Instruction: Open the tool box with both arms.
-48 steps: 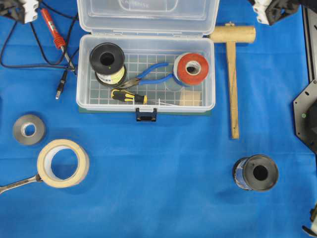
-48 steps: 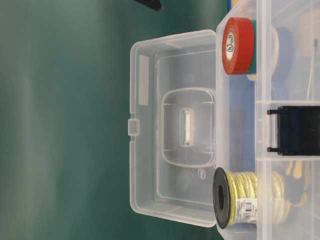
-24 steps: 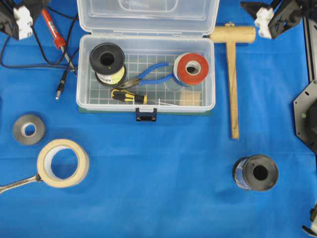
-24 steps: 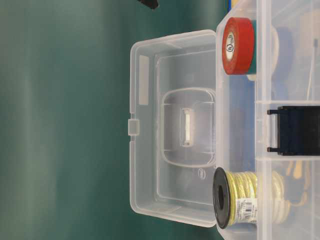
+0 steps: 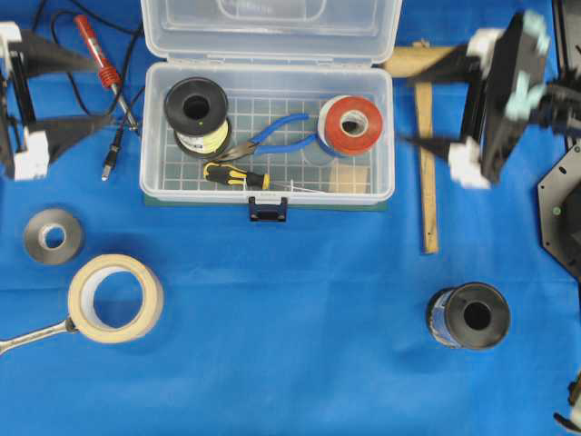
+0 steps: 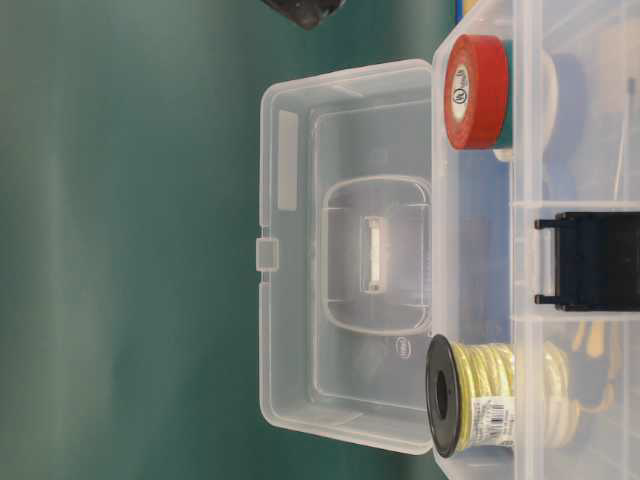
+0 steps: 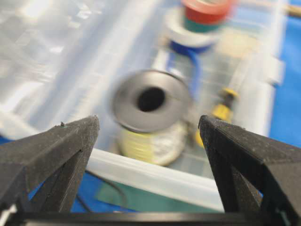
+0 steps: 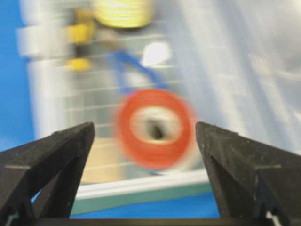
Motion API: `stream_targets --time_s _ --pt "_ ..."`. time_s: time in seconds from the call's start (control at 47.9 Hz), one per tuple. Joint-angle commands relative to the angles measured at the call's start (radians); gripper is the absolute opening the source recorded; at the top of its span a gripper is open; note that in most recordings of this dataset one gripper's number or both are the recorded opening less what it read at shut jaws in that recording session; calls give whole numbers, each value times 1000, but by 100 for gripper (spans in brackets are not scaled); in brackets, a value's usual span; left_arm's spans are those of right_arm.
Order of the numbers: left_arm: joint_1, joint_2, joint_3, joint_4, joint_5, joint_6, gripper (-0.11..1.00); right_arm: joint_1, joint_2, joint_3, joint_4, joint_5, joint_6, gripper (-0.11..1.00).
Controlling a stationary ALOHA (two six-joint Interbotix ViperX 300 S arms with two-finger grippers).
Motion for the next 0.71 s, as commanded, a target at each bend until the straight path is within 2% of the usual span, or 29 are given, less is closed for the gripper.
stream_targets --time_s 0.0,0.125,0.292,0.689 --pt "-54 3 -9 2 0 0 90 61 8 -12 3 -3 2 85" --pt "-98 12 -9 2 0 2 90 103 31 -18 3 -3 2 85" --pt "-104 -9 -8 0 23 8 90 106 15 -12 0 15 -2 85" --pt "-104 -222 55 2 120 6 90 106 -265 101 0 92 -2 85"
